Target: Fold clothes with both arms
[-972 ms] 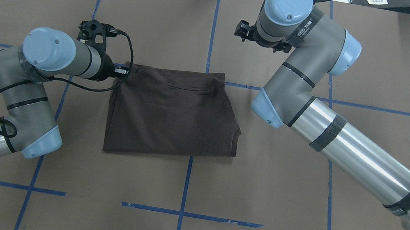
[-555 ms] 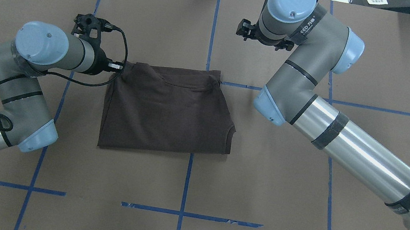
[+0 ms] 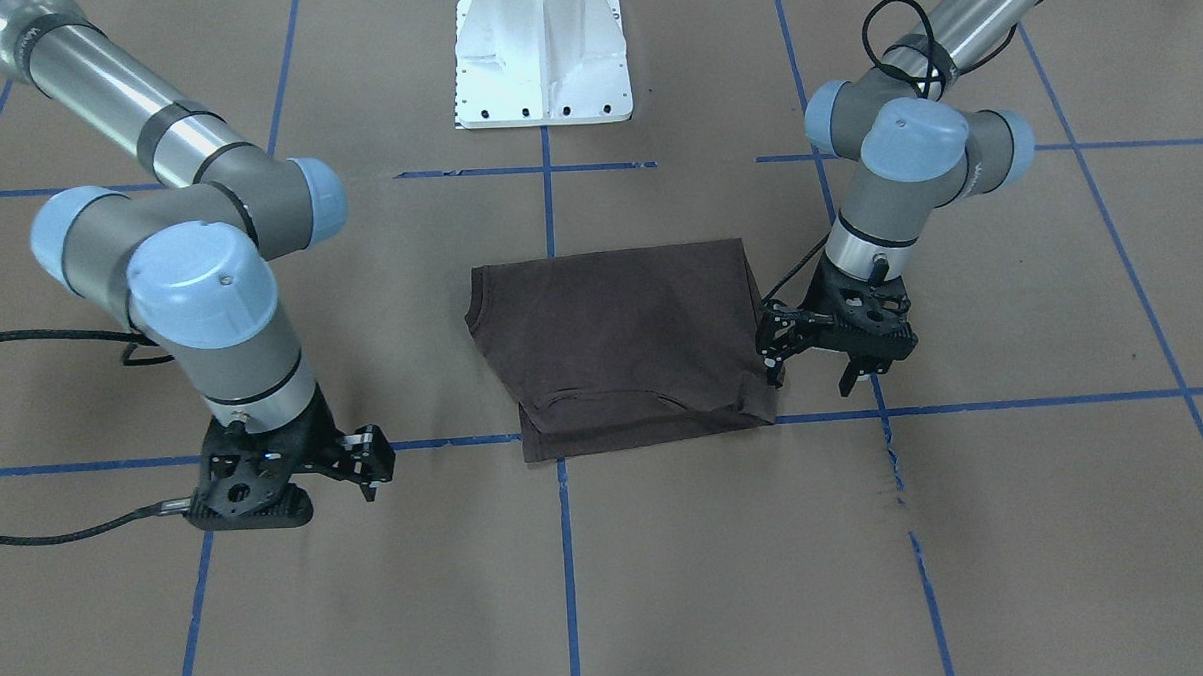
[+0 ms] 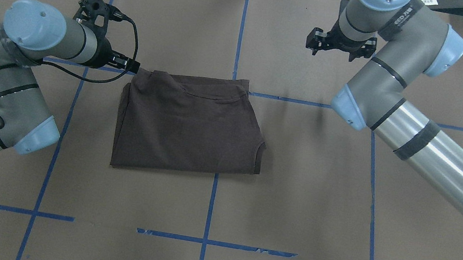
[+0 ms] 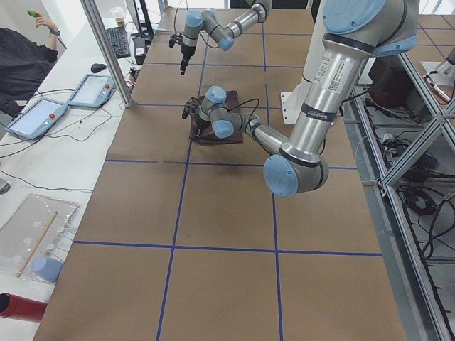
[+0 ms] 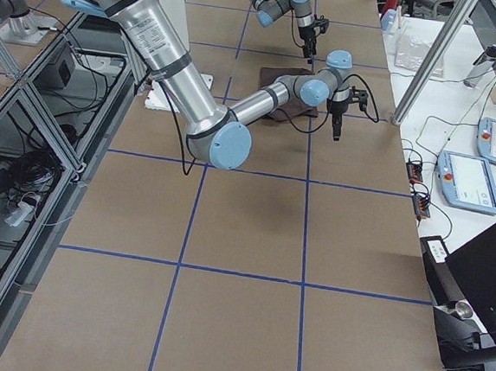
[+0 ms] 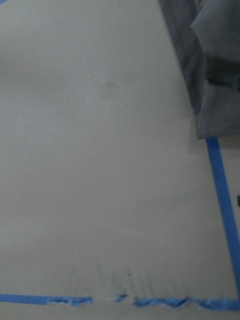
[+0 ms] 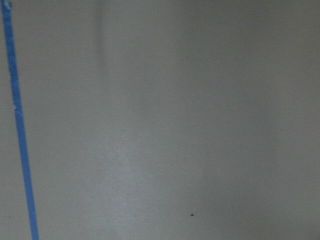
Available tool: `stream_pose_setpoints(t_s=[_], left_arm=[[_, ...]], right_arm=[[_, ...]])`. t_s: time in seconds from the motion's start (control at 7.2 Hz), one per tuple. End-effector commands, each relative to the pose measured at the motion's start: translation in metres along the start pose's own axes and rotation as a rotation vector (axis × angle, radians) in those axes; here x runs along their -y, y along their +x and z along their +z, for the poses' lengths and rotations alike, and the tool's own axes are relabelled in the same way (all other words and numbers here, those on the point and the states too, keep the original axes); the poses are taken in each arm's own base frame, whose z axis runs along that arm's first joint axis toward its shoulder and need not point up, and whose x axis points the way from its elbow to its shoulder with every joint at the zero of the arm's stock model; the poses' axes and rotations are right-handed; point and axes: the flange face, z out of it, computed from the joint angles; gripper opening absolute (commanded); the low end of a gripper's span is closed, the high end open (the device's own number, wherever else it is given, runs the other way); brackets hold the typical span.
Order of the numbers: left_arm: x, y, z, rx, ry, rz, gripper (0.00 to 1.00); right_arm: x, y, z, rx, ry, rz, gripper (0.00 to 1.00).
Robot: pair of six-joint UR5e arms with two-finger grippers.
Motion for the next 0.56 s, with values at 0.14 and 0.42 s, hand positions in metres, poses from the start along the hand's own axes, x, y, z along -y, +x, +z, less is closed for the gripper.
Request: stream_pose_setpoints(t_s=[0.14, 0.42], left_arm=[[0.003, -0.109, -0.064, 0.032, -0.017, 0.156, 1.0], [-0.01, -0.208, -0.107, 0.067, -0.045, 0.261, 1.0]], right_arm=[[-0.046, 0.224, -0.035, -0.017, -0.084, -0.22, 1.0], [-0.075, 0.368, -0.059, 0.002, -0.119, -0.274, 1.0]])
